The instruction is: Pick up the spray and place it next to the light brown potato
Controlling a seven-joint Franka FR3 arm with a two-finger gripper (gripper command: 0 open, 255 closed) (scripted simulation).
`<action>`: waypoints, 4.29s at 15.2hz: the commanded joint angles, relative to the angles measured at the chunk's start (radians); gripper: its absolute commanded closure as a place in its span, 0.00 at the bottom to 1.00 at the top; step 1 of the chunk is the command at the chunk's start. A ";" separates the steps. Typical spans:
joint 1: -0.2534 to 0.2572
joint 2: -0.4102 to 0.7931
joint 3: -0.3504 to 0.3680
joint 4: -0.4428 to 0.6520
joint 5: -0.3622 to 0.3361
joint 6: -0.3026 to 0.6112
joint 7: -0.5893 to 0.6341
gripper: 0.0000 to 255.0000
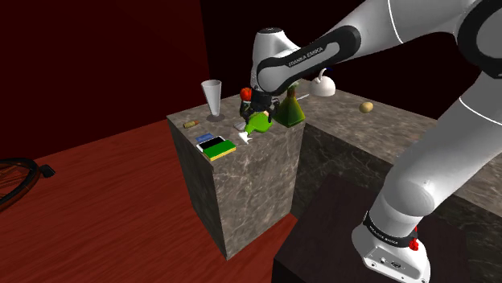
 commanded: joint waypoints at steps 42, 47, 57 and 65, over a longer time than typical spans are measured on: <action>-0.049 0.522 -0.058 0.319 -0.178 0.229 0.458 1.00; -0.053 0.484 -0.051 0.337 -0.161 0.174 0.440 1.00; -0.057 0.419 -0.042 0.390 -0.131 0.058 0.408 1.00; -0.058 0.381 -0.037 0.448 -0.113 -0.036 0.386 1.00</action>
